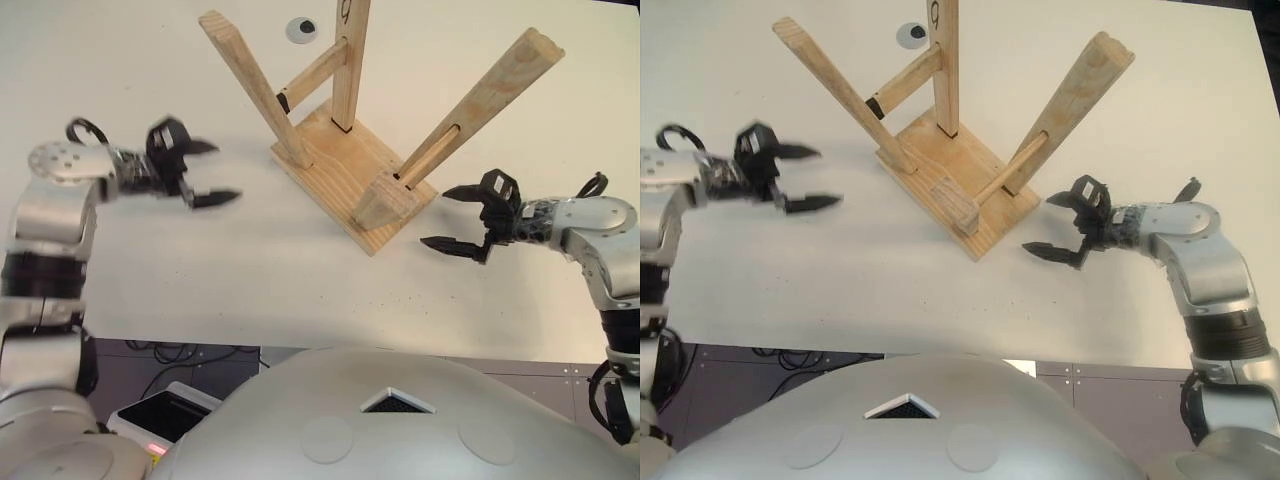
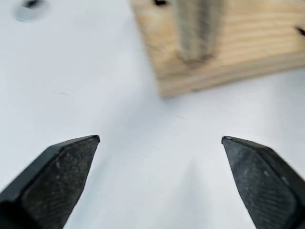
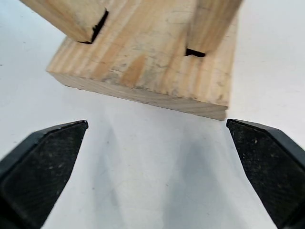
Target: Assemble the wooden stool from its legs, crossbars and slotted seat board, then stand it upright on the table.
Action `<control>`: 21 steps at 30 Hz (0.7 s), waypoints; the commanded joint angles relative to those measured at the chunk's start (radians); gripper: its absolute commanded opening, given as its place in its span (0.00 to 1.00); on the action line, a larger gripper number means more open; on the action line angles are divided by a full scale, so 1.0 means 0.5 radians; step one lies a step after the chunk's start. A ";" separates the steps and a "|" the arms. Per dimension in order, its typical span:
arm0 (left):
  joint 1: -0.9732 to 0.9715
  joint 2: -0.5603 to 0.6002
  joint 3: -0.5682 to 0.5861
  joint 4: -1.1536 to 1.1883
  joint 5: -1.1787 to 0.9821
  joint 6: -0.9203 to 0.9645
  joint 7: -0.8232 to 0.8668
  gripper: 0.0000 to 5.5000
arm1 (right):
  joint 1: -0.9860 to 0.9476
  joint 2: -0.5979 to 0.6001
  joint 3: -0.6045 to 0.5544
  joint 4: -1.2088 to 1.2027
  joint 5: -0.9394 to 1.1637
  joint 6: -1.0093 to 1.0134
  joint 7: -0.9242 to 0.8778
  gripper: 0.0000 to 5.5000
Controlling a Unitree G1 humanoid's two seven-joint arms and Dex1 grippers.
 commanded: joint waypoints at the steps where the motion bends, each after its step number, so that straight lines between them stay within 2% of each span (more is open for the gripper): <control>1: -0.570 -0.423 0.127 0.891 0.159 -0.469 0.629 0.86 | 0.083 0.011 0.050 -0.334 0.234 0.119 0.120 0.98; 3: -0.723 -0.577 0.164 1.206 0.165 -0.592 0.805 0.86 | 0.062 0.035 0.103 -0.400 0.272 0.158 0.136 0.98; 5: -0.815 -0.735 0.229 1.390 0.102 -0.691 0.770 0.86 | -0.032 0.102 0.153 -0.421 0.332 0.229 0.108 0.98; 6: -0.840 -0.813 0.276 1.430 0.040 -0.703 0.673 0.86 | -0.077 0.131 0.179 -0.419 0.338 0.247 0.079 0.98; 9: -0.738 -0.931 0.259 1.314 -0.087 -0.605 0.089 0.86 | -0.161 0.174 0.255 -0.308 0.210 0.214 -0.014 0.98; 12: -0.599 -0.865 0.229 1.177 -0.114 -0.478 -0.240 0.86 | -0.157 0.160 0.342 -0.104 -0.016 -0.013 -0.091 0.98; 15: -0.427 -0.763 0.179 0.962 -0.090 -0.362 -0.433 0.86 | -0.233 0.312 0.301 0.236 -0.199 -0.272 -0.334 0.98; 21: -0.100 -0.659 0.165 0.591 -0.085 -0.236 -0.396 0.86 | -0.420 0.386 0.189 0.502 -0.262 -0.534 -0.391 0.98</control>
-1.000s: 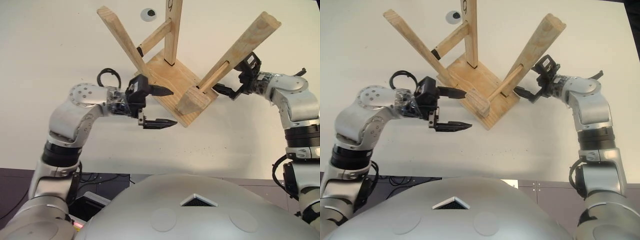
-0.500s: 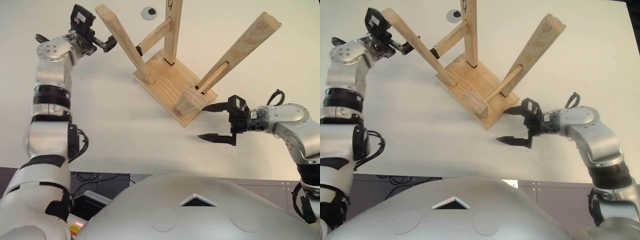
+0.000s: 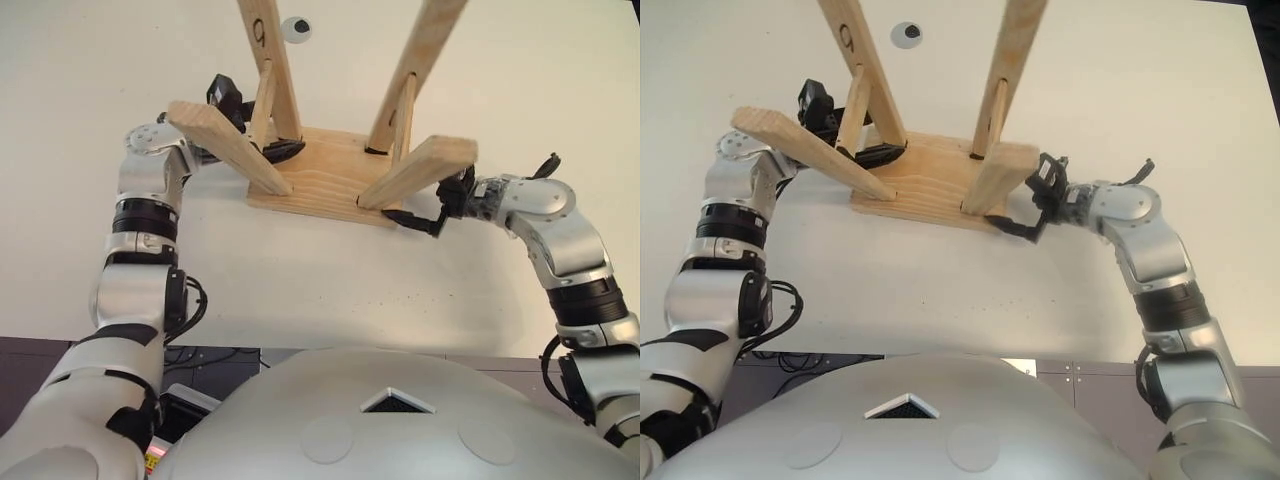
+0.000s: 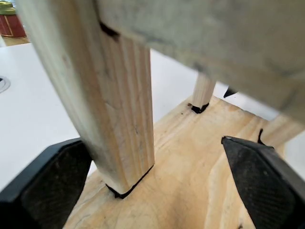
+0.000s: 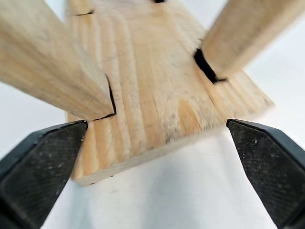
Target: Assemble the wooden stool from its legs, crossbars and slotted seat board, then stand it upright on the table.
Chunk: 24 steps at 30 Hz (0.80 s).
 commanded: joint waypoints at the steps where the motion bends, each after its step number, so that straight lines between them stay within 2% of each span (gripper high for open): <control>1: 0.204 0.020 -0.009 -0.182 0.024 0.084 0.075 0.86 | -0.094 -0.022 -0.035 0.078 -0.067 -0.053 0.017 0.98; 6: 0.355 0.160 0.089 -0.335 0.006 0.134 0.177 0.86 | -0.019 -0.147 -0.086 -0.076 0.080 0.005 0.318 0.98; 10: 0.534 0.275 0.172 -0.593 -0.063 0.165 0.151 0.86 | -0.044 -0.099 -0.188 -0.036 0.241 0.036 0.425 0.98; 14: 0.721 0.386 0.203 -0.770 -0.040 -0.152 0.046 0.86 | -0.063 -0.024 -0.274 0.035 0.347 -0.019 0.466 0.98; 17: 0.864 0.399 0.130 -0.956 -0.009 -0.374 -0.030 0.86 | -0.071 0.029 -0.303 0.049 0.399 -0.041 0.486 0.98; 19: 0.901 0.351 0.086 -1.059 -0.039 -0.392 -0.026 0.87 | -0.078 0.046 -0.297 0.039 0.407 -0.039 0.510 0.91; 24: 0.923 0.318 0.051 -1.202 -0.128 -0.296 -0.013 0.73 | -0.086 0.032 -0.261 0.035 0.407 -0.027 0.556 0.75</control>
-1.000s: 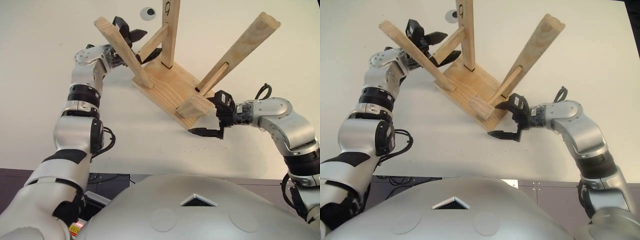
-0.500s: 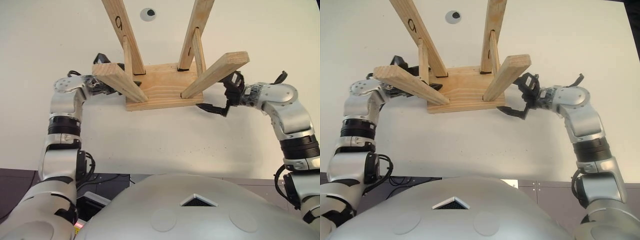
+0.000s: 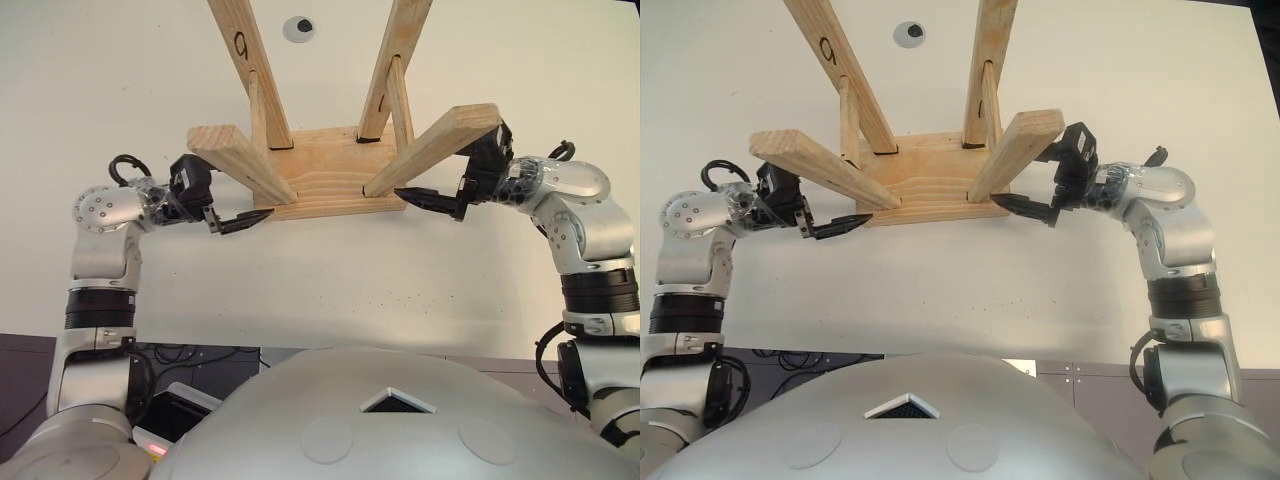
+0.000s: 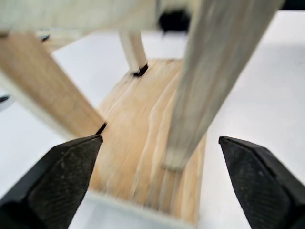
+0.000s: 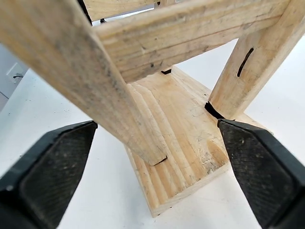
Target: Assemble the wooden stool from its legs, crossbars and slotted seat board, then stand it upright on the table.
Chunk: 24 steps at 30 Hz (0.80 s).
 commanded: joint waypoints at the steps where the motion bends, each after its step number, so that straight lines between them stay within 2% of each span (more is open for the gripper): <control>1: 0.021 0.014 -0.018 -0.072 -0.035 0.065 0.013 0.70 | -0.034 0.019 0.028 -0.010 -0.004 0.012 0.034 0.71; 4: 0.024 0.025 -0.027 -0.075 -0.036 0.068 -0.002 0.61 | -0.037 0.024 0.054 -0.001 -0.017 0.012 0.046 0.61; 5: 0.017 0.031 -0.022 -0.062 -0.032 0.061 -0.002 0.55 | -0.038 0.027 0.060 0.002 -0.018 0.011 0.045 0.54; 14: 0.017 0.075 0.013 -0.110 -0.200 0.319 -0.054 0.29 | -0.022 0.077 0.041 -0.074 0.108 0.166 0.022 0.26; 16: 0.016 0.092 0.038 -0.253 -0.375 0.621 -0.030 0.23 | -0.034 0.088 -0.022 -0.153 0.267 0.373 0.013 0.25; 20: -0.153 0.136 0.205 -0.501 -0.964 1.544 0.215 0.23 | -0.075 -0.022 -0.163 -0.331 0.629 0.979 -0.041 0.25; 22: -0.339 0.211 0.248 -0.452 -1.210 2.127 0.342 0.23 | -0.173 -0.070 -0.275 -0.315 0.909 1.508 -0.152 0.23; 24: -0.550 0.285 0.214 -0.277 -1.282 2.628 0.402 0.23 | -0.383 -0.041 -0.387 -0.102 1.059 2.036 -0.294 0.22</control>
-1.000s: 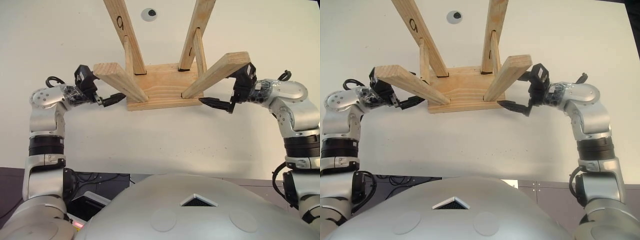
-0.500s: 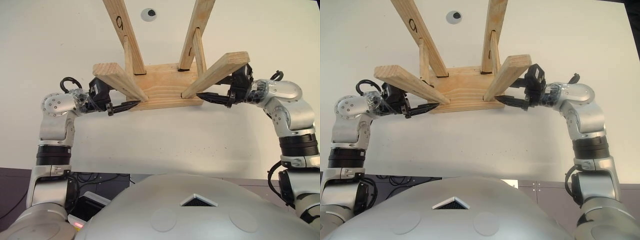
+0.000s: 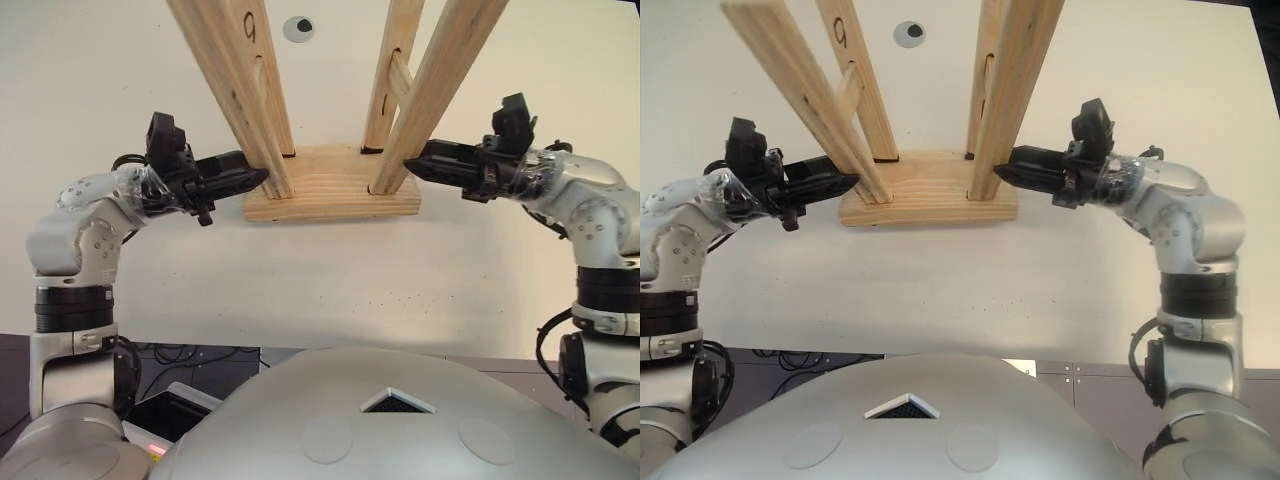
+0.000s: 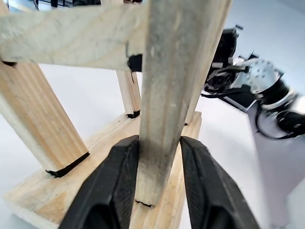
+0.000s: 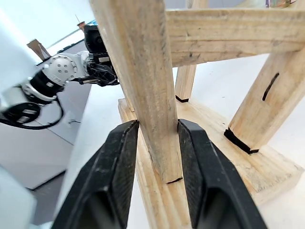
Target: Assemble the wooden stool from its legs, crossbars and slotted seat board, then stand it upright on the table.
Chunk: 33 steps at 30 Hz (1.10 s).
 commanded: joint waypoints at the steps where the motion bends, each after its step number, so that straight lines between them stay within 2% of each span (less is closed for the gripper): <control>1: -0.488 0.138 -0.044 0.225 -0.284 1.072 0.212 0.23 | -0.390 0.021 -0.135 0.277 0.370 1.136 -0.266 0.22; 2: -0.545 0.148 -0.088 0.314 -0.228 1.134 0.221 0.23 | -0.465 0.047 -0.140 0.381 0.337 1.225 -0.303 0.28; 5: -0.691 0.125 -0.167 0.631 -0.080 1.129 0.200 0.23 | -0.633 0.143 -0.201 0.700 0.233 1.385 -0.425 0.38; 6: -0.744 0.108 -0.186 0.773 -0.026 1.093 0.190 0.29 | -0.694 0.174 -0.229 0.829 0.201 1.427 -0.471 0.43; 11: -1.011 -0.008 -0.367 1.447 0.278 0.691 -0.002 0.46 | -0.941 0.231 -0.306 1.249 0.123 1.442 -0.541 0.60; 17: -1.202 -0.059 -0.193 1.779 0.273 0.600 -0.161 0.63 | -1.080 0.113 -0.334 1.498 0.095 1.271 -0.367 0.79; 22: -1.322 -0.035 0.102 2.086 0.254 0.525 -0.091 0.79 | -1.056 0.097 -0.472 1.607 0.085 1.066 -0.288 0.98; 23: -1.291 0.003 0.172 2.078 0.241 0.487 -0.094 0.82 | -0.969 0.070 -0.494 1.498 0.090 0.941 -0.210 0.98; 25: -1.017 0.047 0.118 1.812 0.397 0.157 -0.127 0.82 | -0.643 -0.027 -0.408 1.084 0.027 0.608 0.045 0.98; 27: -0.518 0.064 -0.005 1.284 0.610 -0.374 -0.178 0.82 | -0.261 -0.120 -0.339 0.619 -0.026 0.317 0.262 0.98; 29: -0.115 0.058 -0.054 0.872 0.747 -0.900 -0.269 0.82 | 0.011 -0.123 -0.271 0.317 -0.176 -0.054 0.314 0.98; 31: 0.058 0.001 -0.094 0.736 0.882 -1.361 -0.262 0.82 | 0.188 -0.052 -0.084 0.204 -0.505 -0.639 0.293 0.98; 33: 0.054 -0.072 -0.134 0.755 0.981 -1.640 -0.185 0.82 | 0.207 0.026 0.096 0.257 -0.779 -1.086 0.238 0.98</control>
